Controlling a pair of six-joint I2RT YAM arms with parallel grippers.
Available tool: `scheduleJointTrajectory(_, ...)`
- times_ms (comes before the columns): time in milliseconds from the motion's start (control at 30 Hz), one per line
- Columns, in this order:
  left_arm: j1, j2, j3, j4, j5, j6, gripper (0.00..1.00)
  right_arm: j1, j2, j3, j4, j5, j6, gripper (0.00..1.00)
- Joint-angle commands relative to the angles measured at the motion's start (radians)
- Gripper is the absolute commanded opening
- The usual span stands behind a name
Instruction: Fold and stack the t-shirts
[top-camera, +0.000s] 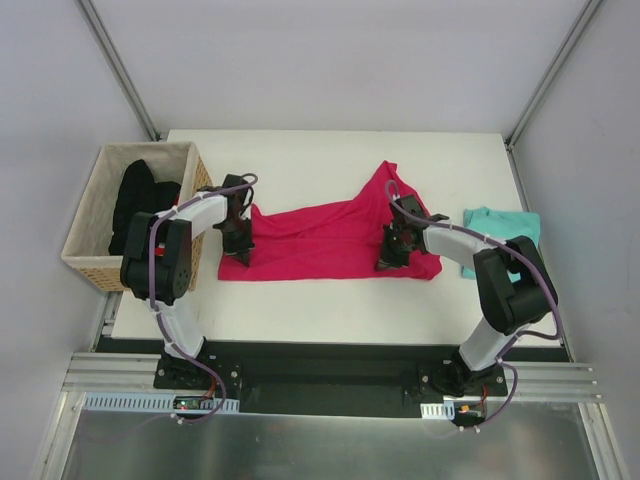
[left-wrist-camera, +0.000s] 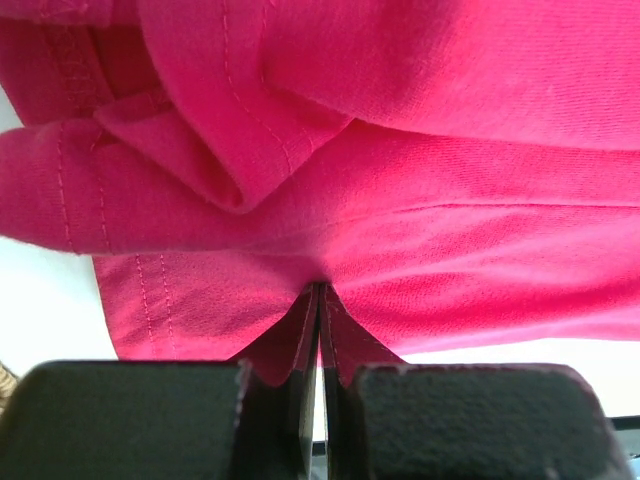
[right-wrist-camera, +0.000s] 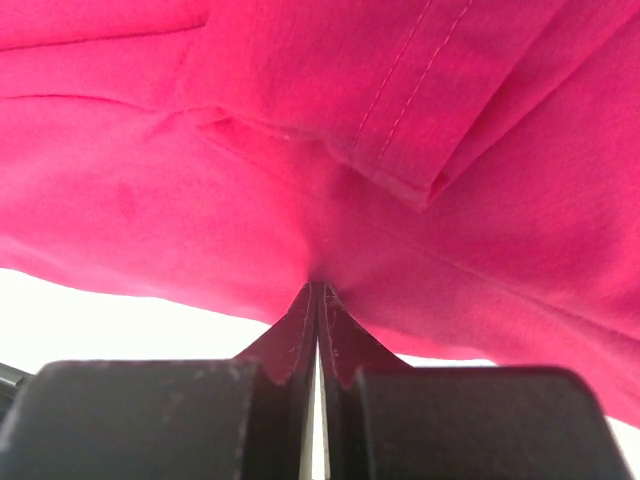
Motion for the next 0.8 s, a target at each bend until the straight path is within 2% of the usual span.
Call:
scheduleJointTrajectory(0,0.012,-0.062,-0.029,-0.032,-0.026,-0.023,0.00,0.021,-0.062,-0.013,0.002,0.001,0.040,0.01)
scheduleJointTrajectory(467,0.009,-0.103,-0.061,-0.040,-0.034,-0.019,0.00,0.085,-0.094,-0.065,0.041,0.011,0.108,0.01)
scheduleJointTrajectory(767,0.009,-0.091,-0.018,-0.044,-0.031,-0.019,0.00,0.087,-0.074,0.042,-0.025,0.036,0.056,0.01)
